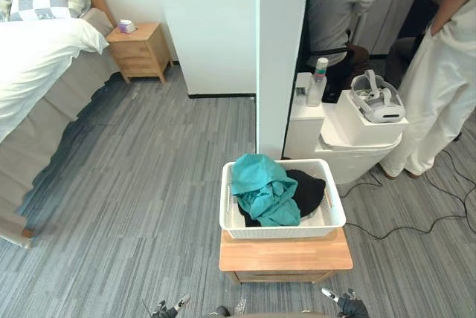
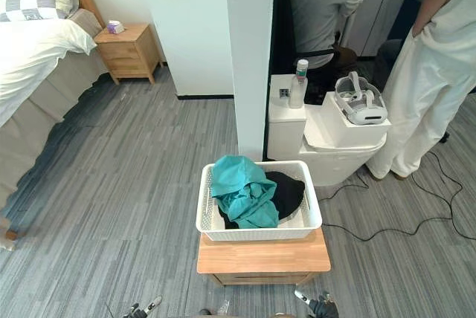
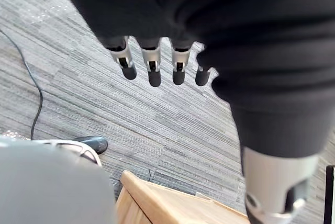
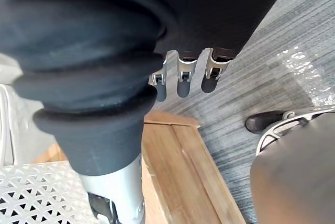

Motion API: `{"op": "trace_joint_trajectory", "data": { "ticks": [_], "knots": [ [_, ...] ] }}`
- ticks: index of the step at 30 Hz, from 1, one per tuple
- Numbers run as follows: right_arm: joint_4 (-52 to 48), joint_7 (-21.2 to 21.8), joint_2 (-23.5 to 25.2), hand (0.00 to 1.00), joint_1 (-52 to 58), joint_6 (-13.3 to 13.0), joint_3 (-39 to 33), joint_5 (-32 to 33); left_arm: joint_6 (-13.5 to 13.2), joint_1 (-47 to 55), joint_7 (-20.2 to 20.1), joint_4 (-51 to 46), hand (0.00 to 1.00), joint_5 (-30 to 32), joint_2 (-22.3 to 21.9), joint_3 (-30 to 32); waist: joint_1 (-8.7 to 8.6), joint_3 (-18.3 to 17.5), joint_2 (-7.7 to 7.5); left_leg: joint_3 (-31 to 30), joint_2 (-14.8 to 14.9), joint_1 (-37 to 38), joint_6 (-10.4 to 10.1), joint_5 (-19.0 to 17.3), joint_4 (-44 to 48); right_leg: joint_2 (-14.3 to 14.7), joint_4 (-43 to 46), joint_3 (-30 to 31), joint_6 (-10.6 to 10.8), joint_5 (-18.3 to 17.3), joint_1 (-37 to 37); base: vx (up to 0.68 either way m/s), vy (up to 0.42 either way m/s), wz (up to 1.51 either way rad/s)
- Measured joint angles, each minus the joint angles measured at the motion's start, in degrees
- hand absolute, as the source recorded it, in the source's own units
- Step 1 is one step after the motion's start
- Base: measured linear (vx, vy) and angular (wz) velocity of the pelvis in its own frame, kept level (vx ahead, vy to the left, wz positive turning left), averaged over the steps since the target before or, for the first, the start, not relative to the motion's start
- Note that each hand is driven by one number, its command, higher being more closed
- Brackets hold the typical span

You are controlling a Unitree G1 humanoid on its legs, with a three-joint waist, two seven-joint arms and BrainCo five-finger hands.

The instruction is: Tidy the bed and pick cloth on bed and put in laundry

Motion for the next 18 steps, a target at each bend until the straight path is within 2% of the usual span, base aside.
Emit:
{"op": "trace_joint_trajectory", "data": {
  "ticks": [1,2,3,4,5,9,10,11,12,13,14,15,16,17,18],
  "knots": [
    [0.1,0.2,-0.2,0.0,0.1,0.1,0.3,0.6,-0.2,-1.6,0.2,0.0,0.0,0.0,0.1,-1.9,-0.07,-0.2,0.04,-2.0,0.0,-1.8,0.3,-0.3,-0.3,0.7,3.4,7.9,-1.0,-1.5,-2.4,-0.11,0.048,0.78],
    [0.1,0.2,-0.1,0.0,0.3,0.1,0.4,0.7,-0.3,-2.3,0.3,0.0,0.0,0.0,0.1,-3.0,-0.09,-0.3,-0.07,-3.3,-0.2,-2.6,0.6,-0.5,-0.3,0.8,4.6,12.2,-0.7,-2.3,-3.4,-0.13,-0.007,0.86],
    [0.4,0.4,0.7,0.0,0.7,0.2,0.8,0.7,-0.6,-3.1,0.5,0.0,0.0,0.2,-0.4,-4.9,0.03,-0.3,-1.8,-6.6,-1.6,-4.0,0.6,-0.4,-0.4,0.7,5.6,19.2,0.4,-4.8,-4.6,-0.06,-0.066,0.85],
    [1.5,0.5,1.6,0.0,0.6,0.2,1.0,0.8,-1.3,-3.4,0.6,0.0,0.0,0.6,1.1,-5.0,0.14,-0.3,-3.85,-8.2,-2.7,-4.9,0.5,0.2,-0.3,0.0,5.2,21.0,2.3,-7.5,-4.6,-0.03,-0.102,0.82],
    [1.8,0.6,1.6,0.0,0.6,0.3,0.9,1.0,-1.3,-3.8,0.8,0.0,0.0,0.6,1.0,-4.8,0.15,-0.1,-3.93,-9.2,-3.0,-5.1,0.5,1.1,-0.3,0.0,5.1,20.0,3.3,-8.1,-4.3,-0.03,-0.111,0.83],
    [2.6,0.6,0.5,0.0,1.5,0.4,0.7,1.1,-1.2,-3.7,0.8,0.3,0.0,0.5,-0.3,-4.8,0.26,-0.3,-2.12,-16.9,-2.7,-7.8,0.1,4.2,-0.3,0.9,2.7,12.6,2.9,-7.6,-1.9,-0.05,-0.094,0.9],
    [2.6,0.6,-0.1,0.0,1.3,0.5,0.5,1.1,-1.2,-3.7,0.7,-0.1,0.0,0.5,-0.7,-4.9,0.1,-0.4,-1.38,-18.4,-3.0,-9.6,0.7,5.4,0.0,0.9,2.9,9.8,3.1,-7.4,-2.1,-0.04,-0.066,1.27],
    [2.6,0.5,-0.6,0.0,1.0,0.5,-0.2,0.8,-1.2,-3.8,0.7,-1.0,0.0,0.4,-1.2,-5.0,0.09,-0.1,-0.42,-18.2,-2.8,-12.0,2.1,4.7,0.0,1.0,3.6,6.7,2.9,-7.2,-2.3,-0.04,-0.043,1.27],
    [2.4,0.4,-0.5,0.0,0.6,0.6,-1.0,0.5,-1.1,-3.7,0.7,-1.8,0.0,0.3,-1.3,-5.0,-0.07,0.1,0.22,-15.6,-2.5,-12.9,4.4,2.8,0.6,0.7,3.6,5.1,2.6,-7.0,-2.2,-0.03,-0.018,1.41],
    [2.6,0.3,0.4,0.0,-0.2,0.6,-2.4,0.5,-1.2,-4.0,0.7,-3.1,0.0,-0.3,-1.3,-4.9,-0.16,1.0,-1.71,-6.3,-2.1,-14.2,9.3,-3.6,3.5,-1.3,2.8,2.4,1.1,-5.6,-2.1,0.0,0.014,1.57],
    [3.6,0.2,0.5,0.0,-1.3,0.6,-4.0,0.5,-1.2,-4.8,0.7,-3.8,0.0,-0.6,-0.9,-4.9,-0.11,2.2,-1.8,3.6,0.5,-17.1,10.7,-4.4,15.4,-2.8,4.2,-0.8,1.0,-5.1,-1.4,0.0,0.023,1.59],
    [3.7,0.2,0.1,0.0,-1.4,0.8,-4.8,0.5,-1.2,-5.1,0.7,-4.0,0.0,-0.7,-1.1,-5.0,-0.11,2.7,-0.84,6.5,2.5,-17.5,10.6,-3.4,22.0,-2.3,6.4,-2.4,0.7,-5.3,-1.2,-0.06,0.035,1.72],
    [3.3,-0.1,-1.5,0.0,-2.1,1.1,-5.9,0.6,-1.2,-4.7,0.6,-4.8,0.0,-0.7,-2.8,-6.6,-0.8,3.7,2.88,7.5,4.8,-17.3,10.5,-2.8,25.2,-1.2,14.7,-3.4,0.0,-7.1,-3.2,-0.12,0.017,1.56],
    [3.5,-0.3,-1.8,0.0,-1.9,1.3,-6.3,0.5,-1.3,-4.7,0.4,-5.1,0.0,-0.6,-3.4,-7.2,-1.75,3.9,3.77,5.7,4.6,-17.1,8.7,-1.9,22.9,0.8,13.9,-2.2,-0.2,-8.3,-3.6,-0.11,0.015,2.17],
    [4.0,-0.4,-0.2,0.0,-1.4,1.5,-7.7,0.5,-1.4,-5.2,-0.3,-6.2,0.0,-0.6,-2.5,-7.8,-2.91,3.2,0.33,2.7,1.5,-15.7,6.0,-4.6,21.2,0.2,3.5,-1.7,-2.5,-3.1,-4.5,0.04,-0.02,2.14]
  ]
}}
